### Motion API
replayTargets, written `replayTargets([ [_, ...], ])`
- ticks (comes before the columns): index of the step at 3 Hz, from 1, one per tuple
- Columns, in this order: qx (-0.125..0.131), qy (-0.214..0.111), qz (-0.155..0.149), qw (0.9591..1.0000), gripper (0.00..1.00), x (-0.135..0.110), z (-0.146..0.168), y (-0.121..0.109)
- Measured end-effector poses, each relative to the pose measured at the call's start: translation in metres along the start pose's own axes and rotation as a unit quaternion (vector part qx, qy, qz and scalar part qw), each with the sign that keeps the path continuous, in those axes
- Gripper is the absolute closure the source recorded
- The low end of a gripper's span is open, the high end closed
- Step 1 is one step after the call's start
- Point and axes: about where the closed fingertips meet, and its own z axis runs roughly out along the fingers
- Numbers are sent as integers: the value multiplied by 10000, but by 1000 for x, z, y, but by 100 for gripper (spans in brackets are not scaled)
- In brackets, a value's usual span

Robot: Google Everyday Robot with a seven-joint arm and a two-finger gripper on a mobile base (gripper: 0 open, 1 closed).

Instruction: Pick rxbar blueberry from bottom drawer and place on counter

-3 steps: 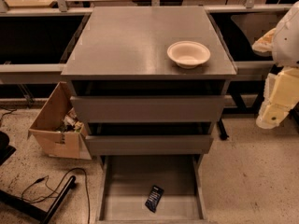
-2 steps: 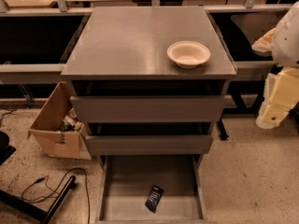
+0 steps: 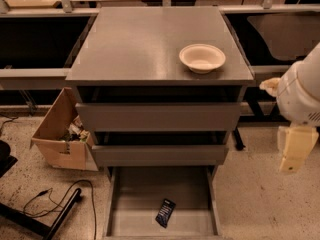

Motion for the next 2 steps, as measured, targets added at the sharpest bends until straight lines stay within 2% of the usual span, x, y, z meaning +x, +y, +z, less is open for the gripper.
replayTargets([
  [1,95,234,-655,9975,0,31,50,15],
  [2,-2,305,-1546,9875,0,47,90,19],
])
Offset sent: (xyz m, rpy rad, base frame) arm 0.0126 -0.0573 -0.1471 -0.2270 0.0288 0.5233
